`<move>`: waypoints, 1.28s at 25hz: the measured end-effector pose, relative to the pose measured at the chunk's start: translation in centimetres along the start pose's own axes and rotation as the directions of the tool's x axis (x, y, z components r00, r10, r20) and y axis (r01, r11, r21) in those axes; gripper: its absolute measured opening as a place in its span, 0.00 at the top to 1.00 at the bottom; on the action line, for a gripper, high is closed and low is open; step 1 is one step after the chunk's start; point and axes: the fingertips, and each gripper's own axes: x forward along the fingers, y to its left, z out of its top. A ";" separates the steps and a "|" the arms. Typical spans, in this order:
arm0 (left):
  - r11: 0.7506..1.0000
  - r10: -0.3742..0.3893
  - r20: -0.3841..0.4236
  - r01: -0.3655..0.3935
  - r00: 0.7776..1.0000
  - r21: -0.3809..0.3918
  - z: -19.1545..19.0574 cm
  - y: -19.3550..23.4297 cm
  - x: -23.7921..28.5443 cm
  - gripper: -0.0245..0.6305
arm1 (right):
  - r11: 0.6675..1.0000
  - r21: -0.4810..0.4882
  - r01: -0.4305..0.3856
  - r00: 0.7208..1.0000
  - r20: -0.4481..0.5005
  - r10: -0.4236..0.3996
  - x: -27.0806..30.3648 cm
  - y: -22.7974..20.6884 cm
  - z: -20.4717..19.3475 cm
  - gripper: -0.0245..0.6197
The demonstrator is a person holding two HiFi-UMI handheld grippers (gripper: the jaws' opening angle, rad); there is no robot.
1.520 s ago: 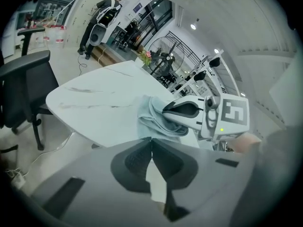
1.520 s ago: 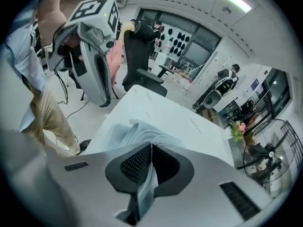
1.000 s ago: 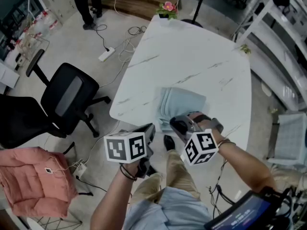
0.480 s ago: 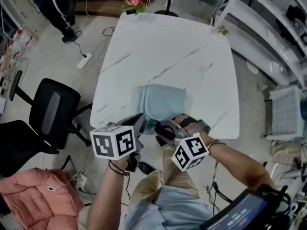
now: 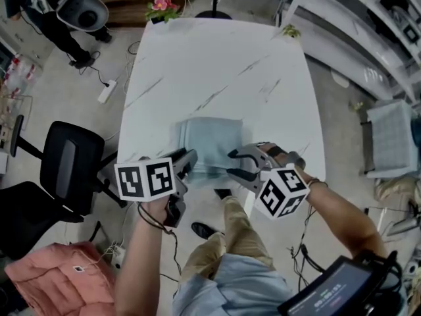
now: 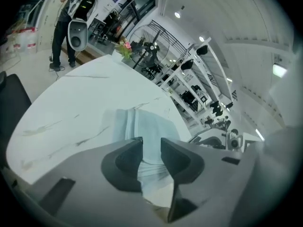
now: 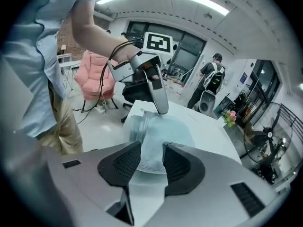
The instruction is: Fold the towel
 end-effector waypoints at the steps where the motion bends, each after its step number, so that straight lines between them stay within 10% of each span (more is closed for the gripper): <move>1: 1.000 0.013 -0.028 -0.013 1.000 0.014 -0.3 0.1 0.7 0.78 | 1.000 0.004 -0.013 1.000 -0.004 0.013 0.2 0.3 -0.3 0.71; 7: 0.993 0.112 -0.097 -0.107 0.989 0.048 -1.7 2.3 1.5 0.95 | 0.999 -0.031 -0.021 0.999 -0.044 0.020 1.2 1.8 -1.4 0.94; 21: 0.994 0.108 0.003 -0.108 0.994 -0.002 -1.3 1.8 -1.9 0.94 | 0.997 0.071 -0.021 1.000 0.022 0.019 -0.9 1.3 0.2 0.82; 26: 0.992 0.123 -0.076 -0.122 0.989 0.027 -1.8 2.2 0.5 0.74 | 0.996 0.088 -0.002 0.999 -0.034 0.005 1.4 1.8 -0.3 0.71; 32: 0.990 0.135 -0.100 -0.130 0.986 0.057 -1.8 1.9 1.1 0.94 | 0.997 0.073 0.001 0.998 -0.068 0.004 1.5 1.4 -1.2 0.86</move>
